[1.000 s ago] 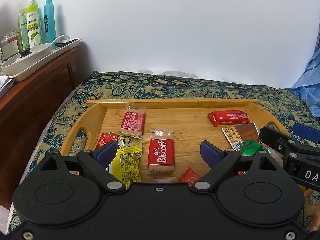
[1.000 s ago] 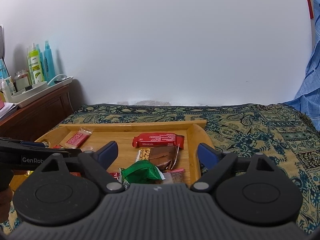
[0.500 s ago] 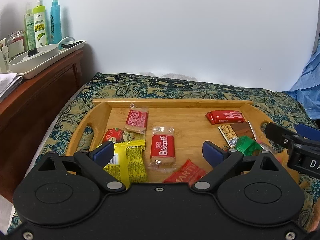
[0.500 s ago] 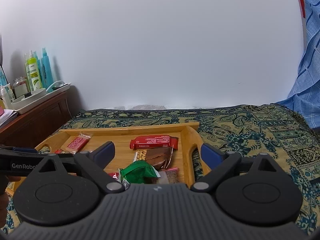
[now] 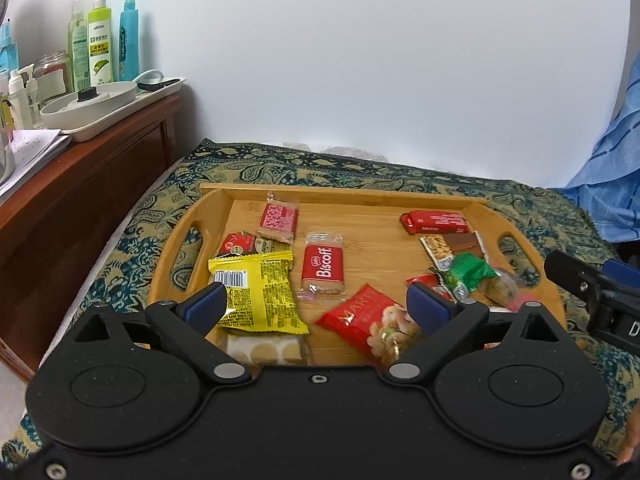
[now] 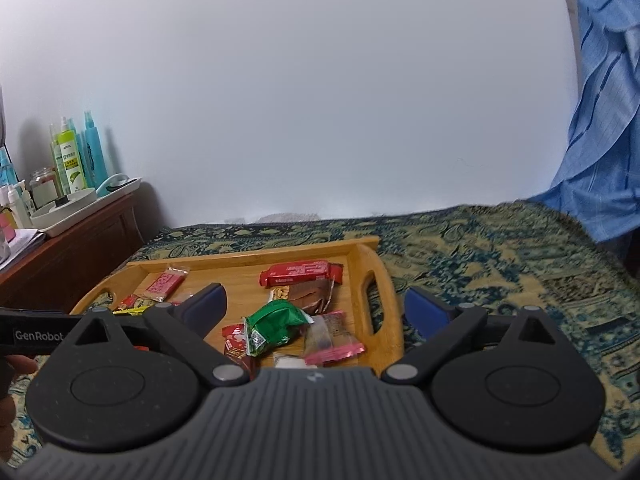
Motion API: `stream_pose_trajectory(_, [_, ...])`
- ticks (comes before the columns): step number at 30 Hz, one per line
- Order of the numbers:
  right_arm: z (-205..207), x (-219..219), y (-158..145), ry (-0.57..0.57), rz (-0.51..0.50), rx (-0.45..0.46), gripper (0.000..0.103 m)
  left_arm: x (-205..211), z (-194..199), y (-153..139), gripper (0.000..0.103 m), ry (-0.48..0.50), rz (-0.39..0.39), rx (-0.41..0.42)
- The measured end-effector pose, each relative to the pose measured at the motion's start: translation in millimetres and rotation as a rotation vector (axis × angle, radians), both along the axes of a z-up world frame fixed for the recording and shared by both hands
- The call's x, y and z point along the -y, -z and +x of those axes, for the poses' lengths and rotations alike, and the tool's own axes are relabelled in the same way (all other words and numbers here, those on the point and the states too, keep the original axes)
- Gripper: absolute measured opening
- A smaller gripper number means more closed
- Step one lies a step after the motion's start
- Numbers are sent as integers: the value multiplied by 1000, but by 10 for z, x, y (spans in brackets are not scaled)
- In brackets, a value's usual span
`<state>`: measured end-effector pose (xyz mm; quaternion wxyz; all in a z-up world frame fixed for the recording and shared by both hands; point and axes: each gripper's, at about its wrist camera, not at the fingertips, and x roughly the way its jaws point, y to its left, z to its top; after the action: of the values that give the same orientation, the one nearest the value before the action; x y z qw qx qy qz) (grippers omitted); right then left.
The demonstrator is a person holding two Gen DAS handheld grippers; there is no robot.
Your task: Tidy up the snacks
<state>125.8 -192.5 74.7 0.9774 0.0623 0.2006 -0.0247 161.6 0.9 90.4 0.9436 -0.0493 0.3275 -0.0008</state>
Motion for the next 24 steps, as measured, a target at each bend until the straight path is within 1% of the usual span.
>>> stream_pose_trajectory(8, [-259,-23,57,18,-16,8,101,-11,-317,3,97,-15,5,13])
stream_pose_trajectory(12, [-376,-28,111,25,7,1,102,-27,-464,32,97,-14,2,11])
stream_pose_trajectory(18, [-522,-52,196,31,14,-15,102,-22,-683,54,97,-6,36,26])
stream_pose_trajectory(24, [-668,-20,275,44,44,-31,102,-80,-832,94,98,-20,23,20])
